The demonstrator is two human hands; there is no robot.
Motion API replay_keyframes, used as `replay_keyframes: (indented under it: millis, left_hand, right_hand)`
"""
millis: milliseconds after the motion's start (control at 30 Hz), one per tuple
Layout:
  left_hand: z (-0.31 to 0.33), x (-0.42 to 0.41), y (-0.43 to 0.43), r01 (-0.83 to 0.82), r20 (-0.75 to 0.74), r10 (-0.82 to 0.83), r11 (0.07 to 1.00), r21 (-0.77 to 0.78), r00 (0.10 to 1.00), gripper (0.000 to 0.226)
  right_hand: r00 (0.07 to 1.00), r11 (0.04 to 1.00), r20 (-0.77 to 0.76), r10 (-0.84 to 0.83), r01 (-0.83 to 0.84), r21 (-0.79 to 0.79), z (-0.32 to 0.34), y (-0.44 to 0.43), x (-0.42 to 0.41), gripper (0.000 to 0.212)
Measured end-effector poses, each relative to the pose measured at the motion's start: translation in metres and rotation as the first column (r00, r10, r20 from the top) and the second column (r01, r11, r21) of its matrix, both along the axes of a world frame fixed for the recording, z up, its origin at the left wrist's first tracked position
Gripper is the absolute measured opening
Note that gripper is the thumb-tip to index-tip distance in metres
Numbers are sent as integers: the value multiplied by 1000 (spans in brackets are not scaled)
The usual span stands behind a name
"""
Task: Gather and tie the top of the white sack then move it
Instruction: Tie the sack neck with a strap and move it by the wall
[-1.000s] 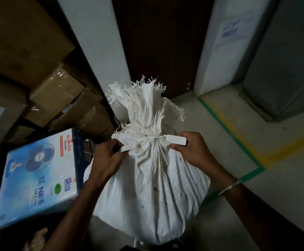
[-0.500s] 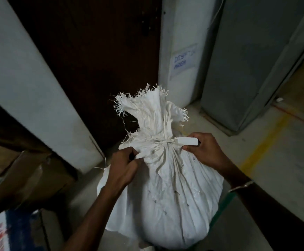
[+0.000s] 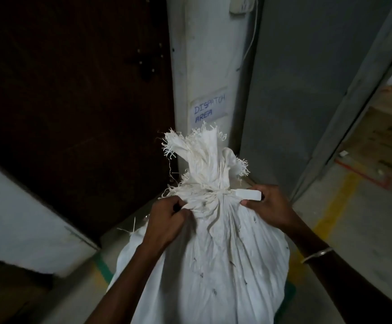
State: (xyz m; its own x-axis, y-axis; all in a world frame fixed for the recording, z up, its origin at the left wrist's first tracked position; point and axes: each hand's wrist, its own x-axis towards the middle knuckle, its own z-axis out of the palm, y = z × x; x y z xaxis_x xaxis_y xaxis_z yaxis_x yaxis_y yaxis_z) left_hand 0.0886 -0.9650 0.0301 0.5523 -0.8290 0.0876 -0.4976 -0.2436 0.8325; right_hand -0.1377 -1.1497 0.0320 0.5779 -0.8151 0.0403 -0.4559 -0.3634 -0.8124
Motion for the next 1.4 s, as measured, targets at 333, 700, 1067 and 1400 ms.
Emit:
replay_keyframes:
  millis: [333,700,1067,1400]
  left_hand:
    - [-20,-36,-176,-192,-63,197,978,83,978,14]
    - [-103,-20,-330,-240,-92,251,964,119,964,12]
    - [-202,-1,-453,-296,-81,330,912,283,940,7]
    - [-269,-10,-524,-535,-15,553,812,234,833,49]
  right_hand:
    - [994,989,-12,109,-107,104,-40,-215,-9,21]
    - [978,978,-107,181,-167,128,-86,-382,41,29]
    - [944,955,-207,257,-216,201,-170,-499,79,21]
    - [935,946,-147,323,-318,55,-268,-578,106,39]
